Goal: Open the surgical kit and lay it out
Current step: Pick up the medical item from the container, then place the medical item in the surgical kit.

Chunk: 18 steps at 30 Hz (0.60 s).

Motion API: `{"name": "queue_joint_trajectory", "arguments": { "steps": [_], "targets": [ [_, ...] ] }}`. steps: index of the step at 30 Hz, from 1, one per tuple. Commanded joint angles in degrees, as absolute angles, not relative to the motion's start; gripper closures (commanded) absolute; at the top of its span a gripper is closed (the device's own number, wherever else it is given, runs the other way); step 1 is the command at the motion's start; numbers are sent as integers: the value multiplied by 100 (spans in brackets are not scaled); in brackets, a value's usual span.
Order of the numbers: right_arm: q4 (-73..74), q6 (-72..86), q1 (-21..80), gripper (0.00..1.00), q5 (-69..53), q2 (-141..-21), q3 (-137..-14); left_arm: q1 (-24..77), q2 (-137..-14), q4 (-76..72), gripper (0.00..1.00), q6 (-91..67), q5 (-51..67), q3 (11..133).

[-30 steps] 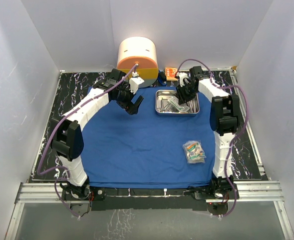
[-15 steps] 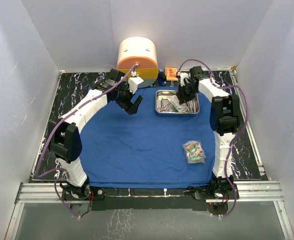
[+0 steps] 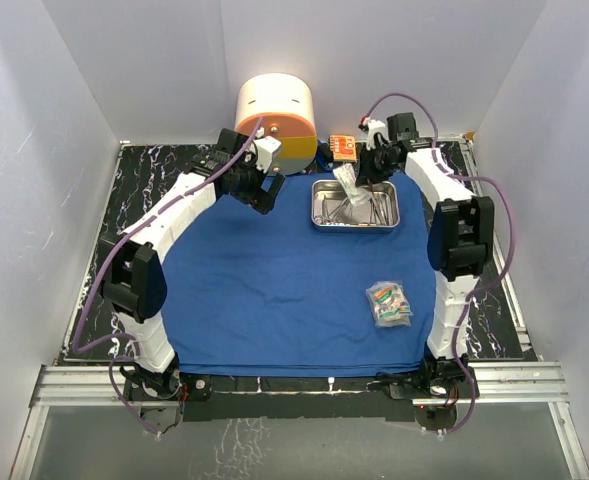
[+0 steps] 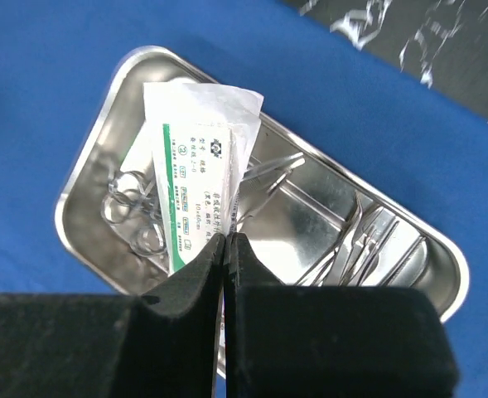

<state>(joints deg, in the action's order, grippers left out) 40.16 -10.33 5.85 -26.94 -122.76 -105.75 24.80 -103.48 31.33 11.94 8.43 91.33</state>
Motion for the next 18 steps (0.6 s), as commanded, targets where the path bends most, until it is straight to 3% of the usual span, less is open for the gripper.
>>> {"name": "queue_joint_trajectory", "arguments": {
  "steps": [1,8,18],
  "targets": [
    [3311,-597,566,100,-2971,-11375,-10486,2461,-10415,3207,1,684,1031,9681],
    [2351,194,717,100,-3119,-10456,-9433,2469,-10680,2552,2,-270,2347,10373],
    [1723,479,1221,100,-3044,-9702,-8491,2477,-11314,839,14,-2272,3668,10720]
  ]
}}
